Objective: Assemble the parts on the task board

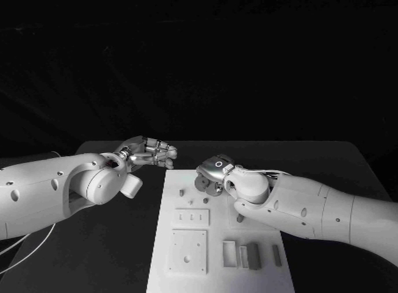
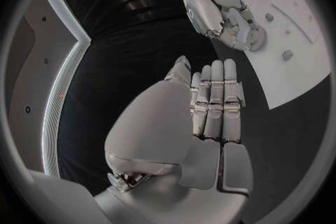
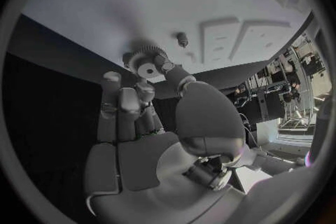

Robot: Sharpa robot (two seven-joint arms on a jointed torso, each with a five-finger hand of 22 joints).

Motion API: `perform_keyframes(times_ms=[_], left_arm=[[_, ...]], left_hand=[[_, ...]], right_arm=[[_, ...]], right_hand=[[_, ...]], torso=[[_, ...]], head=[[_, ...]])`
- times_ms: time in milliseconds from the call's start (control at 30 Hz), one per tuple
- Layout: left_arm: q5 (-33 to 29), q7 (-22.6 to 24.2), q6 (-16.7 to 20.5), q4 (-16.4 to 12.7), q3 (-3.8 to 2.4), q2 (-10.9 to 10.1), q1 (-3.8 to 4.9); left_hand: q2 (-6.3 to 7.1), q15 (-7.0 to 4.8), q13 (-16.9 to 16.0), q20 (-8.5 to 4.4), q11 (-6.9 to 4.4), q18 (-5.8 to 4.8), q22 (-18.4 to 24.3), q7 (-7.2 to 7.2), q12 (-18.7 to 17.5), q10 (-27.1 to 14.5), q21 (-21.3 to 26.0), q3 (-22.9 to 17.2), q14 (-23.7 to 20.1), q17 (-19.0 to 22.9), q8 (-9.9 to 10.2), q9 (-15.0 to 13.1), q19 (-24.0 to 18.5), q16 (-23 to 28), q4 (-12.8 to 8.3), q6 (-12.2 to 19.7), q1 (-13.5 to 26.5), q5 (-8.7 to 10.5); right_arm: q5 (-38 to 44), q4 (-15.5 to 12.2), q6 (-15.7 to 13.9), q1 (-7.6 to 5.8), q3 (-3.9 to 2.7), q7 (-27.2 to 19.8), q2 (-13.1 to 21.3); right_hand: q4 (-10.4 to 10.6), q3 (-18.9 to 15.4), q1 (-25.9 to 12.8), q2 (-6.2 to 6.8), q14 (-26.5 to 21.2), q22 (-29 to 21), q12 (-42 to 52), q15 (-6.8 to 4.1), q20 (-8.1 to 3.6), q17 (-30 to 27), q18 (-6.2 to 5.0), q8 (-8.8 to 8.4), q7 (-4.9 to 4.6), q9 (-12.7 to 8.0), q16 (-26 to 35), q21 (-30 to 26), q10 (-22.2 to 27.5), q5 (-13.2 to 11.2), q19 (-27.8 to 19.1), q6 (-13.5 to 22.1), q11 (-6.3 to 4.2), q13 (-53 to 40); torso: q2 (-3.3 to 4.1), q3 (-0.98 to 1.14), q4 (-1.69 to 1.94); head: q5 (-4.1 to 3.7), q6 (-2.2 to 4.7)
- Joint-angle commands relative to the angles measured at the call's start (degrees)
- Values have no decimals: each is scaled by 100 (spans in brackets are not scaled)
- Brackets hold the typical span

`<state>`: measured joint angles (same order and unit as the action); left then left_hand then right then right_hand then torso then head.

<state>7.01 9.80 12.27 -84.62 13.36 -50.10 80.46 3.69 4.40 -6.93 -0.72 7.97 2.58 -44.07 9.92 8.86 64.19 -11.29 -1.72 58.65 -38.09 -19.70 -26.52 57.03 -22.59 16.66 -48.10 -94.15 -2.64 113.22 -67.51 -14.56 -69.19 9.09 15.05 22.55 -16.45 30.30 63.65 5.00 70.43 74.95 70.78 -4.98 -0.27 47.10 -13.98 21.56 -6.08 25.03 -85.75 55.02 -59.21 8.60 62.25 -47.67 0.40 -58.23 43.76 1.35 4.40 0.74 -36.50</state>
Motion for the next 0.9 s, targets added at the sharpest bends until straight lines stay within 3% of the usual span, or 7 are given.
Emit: perform_keyframes(times_ms=[33, 367, 533, 700, 900], left_arm=[[15, 34, -5, -17, -8, 16, 15], [19, 31, -10, -19, -9, 24, 17], [19, 30, -13, -22, -10, 22, 19], [21, 31, -15, -27, -10, 22, 24], [21, 27, -11, -30, -10, 6, 31]], left_hand=[[23, 37, 4, -19, -16, 65, 6, 26, -35, 37, 31, -20, -5, -7, 39, -6, 2, 25, 0, 1, 13, -18], [22, 38, 4, -18, -16, 65, 5, 26, -38, 38, 32, -21, -4, -11, 41, -6, 3, 29, 0, 1, 13, -18], [23, 38, 4, -18, -15, 65, 5, 27, -40, 39, 34, -21, -4, -14, 42, -7, 2, 32, 0, 1, 13, -18], [23, 38, 4, -18, -15, 66, 4, 27, -42, 40, 34, -21, -3, -16, 43, -7, 3, 34, 0, 1, 12, -17], [23, 38, 4, -18, -15, 66, 4, 27, -44, 40, 35, -21, -2, -18, 44, -8, 3, 37, 0, 0, 13, -17]], right_arm=[[0, 28, 43, 14, 16, -74, -28], [-29, 47, 28, 14, 22, -89, -82], [-31, 38, 36, 15, 23, -91, -103], [-59, 59, 149, 15, 26, -112, -86], [-105, 85, 299, 15, 33, -131, -57]], right_hand=[[0, 22, 3, 46, -10, 84, -23, -27, -42, -8, -102, -27, -43, 0, -3, 1, 17, 13, 6, -867, -11, 9], [0, 25, -2, 47, -12, 83, -25, -23, -41, -10, -102, -41, -49, -3, 0, -4, 18, 14, 3, -852, -5, 11], [0, 27, -1, 42, -12, 83, -25, -22, -41, -10, -102, -44, -50, -3, 1, -5, 18, 14, 3, -850, -4, 12], [-2, 28, -1, 42, -12, 83, -25, -20, -41, -11, -102, -46, -52, -3, 1, -7, 18, 14, 3, -848, -2, 12], [-4, 26, -10, 59, -19, 84, -30, -13, -39, -12, -102, -75, -66, -11, 6, -15, 26, 13, -5, -813, 10, 14]], torso=[[-1, 2, -5], [-5, -5, 12], [-1, 2, -2], [-3, -6, -5], [-2, 4, -9]], head=[[8, -3], [4, -14], [15, -19], [6, -11], [6, -16]])
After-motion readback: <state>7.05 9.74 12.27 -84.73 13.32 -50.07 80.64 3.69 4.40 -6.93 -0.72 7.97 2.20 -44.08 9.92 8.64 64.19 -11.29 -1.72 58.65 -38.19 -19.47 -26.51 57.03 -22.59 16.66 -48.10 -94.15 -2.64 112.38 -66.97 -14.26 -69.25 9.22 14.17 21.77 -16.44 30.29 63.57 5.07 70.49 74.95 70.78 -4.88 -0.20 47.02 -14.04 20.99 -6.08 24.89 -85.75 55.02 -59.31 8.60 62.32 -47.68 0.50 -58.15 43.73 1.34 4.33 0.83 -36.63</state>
